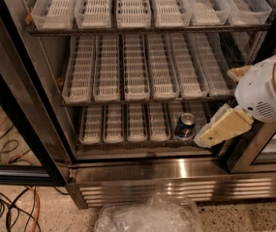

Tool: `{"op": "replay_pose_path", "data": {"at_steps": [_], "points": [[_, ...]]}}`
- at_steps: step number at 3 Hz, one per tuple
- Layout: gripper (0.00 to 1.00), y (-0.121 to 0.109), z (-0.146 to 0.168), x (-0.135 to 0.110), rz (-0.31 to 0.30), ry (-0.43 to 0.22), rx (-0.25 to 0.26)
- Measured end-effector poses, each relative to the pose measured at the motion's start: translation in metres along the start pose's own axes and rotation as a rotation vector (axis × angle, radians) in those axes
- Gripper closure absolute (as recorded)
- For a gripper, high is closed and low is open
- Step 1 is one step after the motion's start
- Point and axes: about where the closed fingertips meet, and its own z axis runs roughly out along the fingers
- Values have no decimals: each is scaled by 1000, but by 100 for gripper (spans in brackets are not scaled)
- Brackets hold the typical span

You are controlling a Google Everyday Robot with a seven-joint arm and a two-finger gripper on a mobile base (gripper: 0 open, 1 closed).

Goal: Pick pepsi can from bottom shelf of fridge

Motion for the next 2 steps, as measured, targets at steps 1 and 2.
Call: {"op": "replay_pose_path", "data": {"at_steps": [1,2], "points": [[0,1,0,-2,3,-14,-8],[0,6,8,-7,38,-54,-19]]}}
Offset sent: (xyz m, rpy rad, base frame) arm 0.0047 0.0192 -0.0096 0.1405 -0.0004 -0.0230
